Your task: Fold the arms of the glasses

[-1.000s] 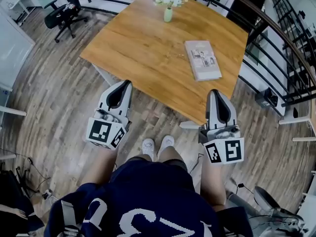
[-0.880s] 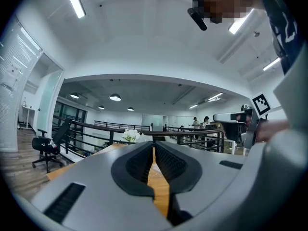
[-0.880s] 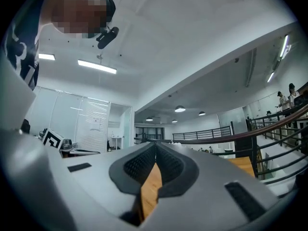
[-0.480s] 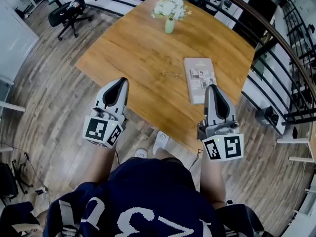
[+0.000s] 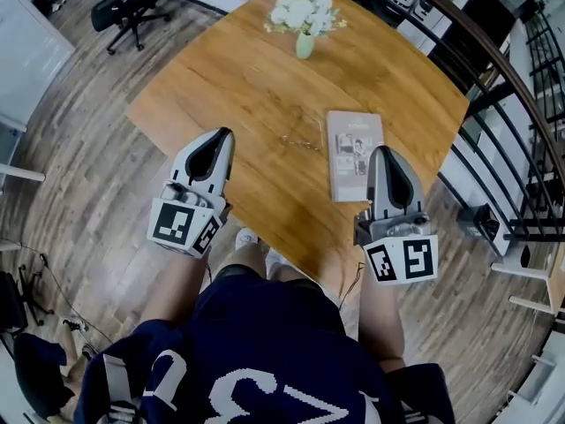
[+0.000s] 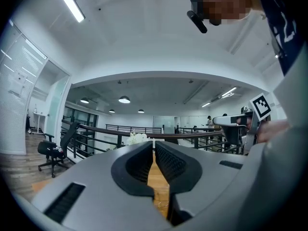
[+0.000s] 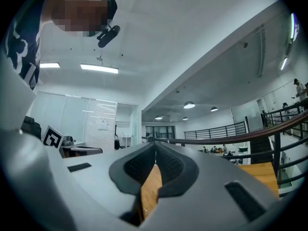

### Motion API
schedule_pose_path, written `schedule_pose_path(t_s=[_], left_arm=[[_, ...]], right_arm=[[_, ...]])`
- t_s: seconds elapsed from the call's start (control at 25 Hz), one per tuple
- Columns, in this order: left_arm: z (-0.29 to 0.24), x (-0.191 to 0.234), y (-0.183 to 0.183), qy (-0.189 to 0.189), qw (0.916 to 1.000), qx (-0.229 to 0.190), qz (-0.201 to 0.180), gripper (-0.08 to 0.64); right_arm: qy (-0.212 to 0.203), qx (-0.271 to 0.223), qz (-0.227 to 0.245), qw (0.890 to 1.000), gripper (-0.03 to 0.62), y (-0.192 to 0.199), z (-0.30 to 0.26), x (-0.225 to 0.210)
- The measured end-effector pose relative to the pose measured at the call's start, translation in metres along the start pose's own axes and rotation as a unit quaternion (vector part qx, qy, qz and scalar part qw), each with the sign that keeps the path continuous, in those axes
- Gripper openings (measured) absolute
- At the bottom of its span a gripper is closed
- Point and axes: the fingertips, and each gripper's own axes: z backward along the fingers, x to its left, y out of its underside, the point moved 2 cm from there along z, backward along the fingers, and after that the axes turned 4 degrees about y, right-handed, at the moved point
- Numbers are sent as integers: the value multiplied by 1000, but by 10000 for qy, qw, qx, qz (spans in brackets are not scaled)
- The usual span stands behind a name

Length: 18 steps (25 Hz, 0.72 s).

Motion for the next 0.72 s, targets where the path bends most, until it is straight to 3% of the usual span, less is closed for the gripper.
schedule_pose_path(t_s=[0.32, 0.52, 0.6, 0.72], left_arm=[[-24, 13, 13, 236, 9996, 124, 31, 28], [-39, 23, 23, 486, 9986, 186, 35, 28], [-45, 28, 31, 553, 9981, 256, 78, 28], [-55, 37, 47, 621, 9971, 399, 167, 28]], right_arm=[[137, 264, -86, 9995, 28, 21, -26, -4], [286, 733, -232, 9966, 28, 58, -47, 1], [394, 999, -446, 9932, 28, 80, -55, 3], [580, 1387, -1238, 9809, 28, 121, -66, 4]])
